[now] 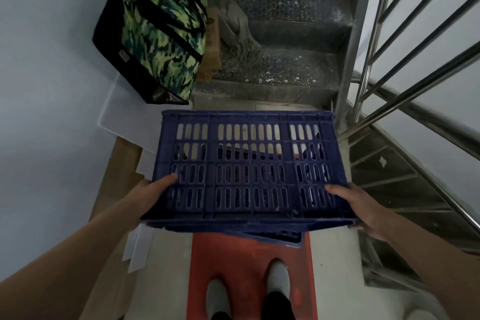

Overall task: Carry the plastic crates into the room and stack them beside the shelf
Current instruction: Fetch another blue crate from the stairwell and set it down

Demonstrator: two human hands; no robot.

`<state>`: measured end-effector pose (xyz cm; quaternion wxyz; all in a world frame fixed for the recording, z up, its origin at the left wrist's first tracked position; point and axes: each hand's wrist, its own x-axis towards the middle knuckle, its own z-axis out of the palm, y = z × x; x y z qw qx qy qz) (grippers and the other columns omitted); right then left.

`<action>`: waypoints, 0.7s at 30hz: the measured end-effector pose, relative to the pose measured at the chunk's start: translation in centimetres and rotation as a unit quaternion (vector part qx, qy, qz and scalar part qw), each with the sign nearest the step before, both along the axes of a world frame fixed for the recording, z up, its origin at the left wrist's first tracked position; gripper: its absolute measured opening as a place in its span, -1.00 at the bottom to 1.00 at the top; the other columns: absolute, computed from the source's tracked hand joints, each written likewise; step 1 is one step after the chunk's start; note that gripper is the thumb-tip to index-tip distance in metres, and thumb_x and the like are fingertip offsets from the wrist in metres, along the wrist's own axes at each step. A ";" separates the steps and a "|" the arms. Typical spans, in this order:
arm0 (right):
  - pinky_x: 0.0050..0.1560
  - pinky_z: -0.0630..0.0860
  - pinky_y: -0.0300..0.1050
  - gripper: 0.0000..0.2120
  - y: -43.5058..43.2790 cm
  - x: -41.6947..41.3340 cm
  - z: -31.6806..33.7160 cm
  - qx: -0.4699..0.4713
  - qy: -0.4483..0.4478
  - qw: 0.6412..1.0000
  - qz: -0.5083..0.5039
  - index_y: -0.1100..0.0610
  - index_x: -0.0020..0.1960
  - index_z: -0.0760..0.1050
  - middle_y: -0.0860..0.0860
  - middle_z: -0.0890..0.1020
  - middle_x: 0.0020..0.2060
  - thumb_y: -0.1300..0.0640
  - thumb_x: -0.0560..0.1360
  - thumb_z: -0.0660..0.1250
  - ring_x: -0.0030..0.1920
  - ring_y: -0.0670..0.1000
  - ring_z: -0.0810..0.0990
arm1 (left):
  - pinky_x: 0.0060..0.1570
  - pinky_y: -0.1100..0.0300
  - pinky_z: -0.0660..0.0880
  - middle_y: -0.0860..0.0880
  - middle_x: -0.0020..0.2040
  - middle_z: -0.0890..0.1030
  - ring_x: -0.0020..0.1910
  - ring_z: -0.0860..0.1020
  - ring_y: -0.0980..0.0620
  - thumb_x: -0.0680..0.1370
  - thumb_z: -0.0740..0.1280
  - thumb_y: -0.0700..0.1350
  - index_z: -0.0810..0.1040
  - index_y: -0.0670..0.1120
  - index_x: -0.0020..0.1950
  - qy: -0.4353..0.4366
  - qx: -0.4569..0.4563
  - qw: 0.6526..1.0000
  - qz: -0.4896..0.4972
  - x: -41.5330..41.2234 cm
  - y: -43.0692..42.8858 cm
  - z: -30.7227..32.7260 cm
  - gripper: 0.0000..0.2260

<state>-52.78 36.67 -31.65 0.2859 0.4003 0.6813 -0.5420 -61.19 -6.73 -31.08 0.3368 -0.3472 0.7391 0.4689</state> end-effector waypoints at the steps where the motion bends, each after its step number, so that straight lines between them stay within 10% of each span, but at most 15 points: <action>1: 0.24 0.46 0.23 -0.40 0.0 0.3 -0.6 0.001 -0.006 1.000 0.004 -0.02 0.34 0.45 0.06 0.69 0.15 -0.25 0.41 0.50 0.16 0.18 0.63 | 0.11 -0.14 0.61 -0.18 0.07 0.68 -0.02 0.69 -0.22 0.34 0.51 0.34 0.52 -0.19 0.32 -0.014 -0.003 1.000 0.001 0.3 0.0 -0.7 -0.23; 7: -0.12 0.54 -0.01 -0.55 0.2 2.7 -3.8 0.009 -0.029 1.000 0.009 0.12 0.33 0.44 0.11 0.74 0.04 -0.11 0.57 0.41 0.02 0.17 0.71 | 0.05 -0.10 0.64 -0.17 0.02 0.72 -0.05 0.71 -0.21 0.38 0.52 0.25 0.56 -0.16 0.29 -0.054 0.009 0.998 0.016 2.7 0.1 -3.5 -0.34; 16: 0.21 0.61 0.17 -0.46 -0.2 -2.9 -4.7 0.042 0.082 0.995 -0.040 0.08 0.31 0.47 0.10 0.69 0.14 -0.12 0.45 0.55 0.09 0.17 0.69 | 0.10 -0.17 0.60 -0.13 0.16 0.65 0.05 0.65 -0.19 0.51 0.45 0.16 0.46 -0.08 0.36 0.079 0.042 0.995 0.040 -2.0 1.5 -3.3 -0.47; 21: -0.06 0.69 0.15 -0.50 -0.3 -5.2 -5.6 0.000 0.099 0.989 -0.114 0.15 0.27 0.59 0.14 0.76 0.02 -0.09 0.44 0.52 -0.03 0.23 0.75 | -0.05 -0.08 0.63 -0.15 0.13 0.67 0.02 0.67 -0.21 0.50 0.44 0.21 0.50 -0.11 0.36 0.097 0.048 0.992 0.064 -3.9 2.0 -4.2 -0.43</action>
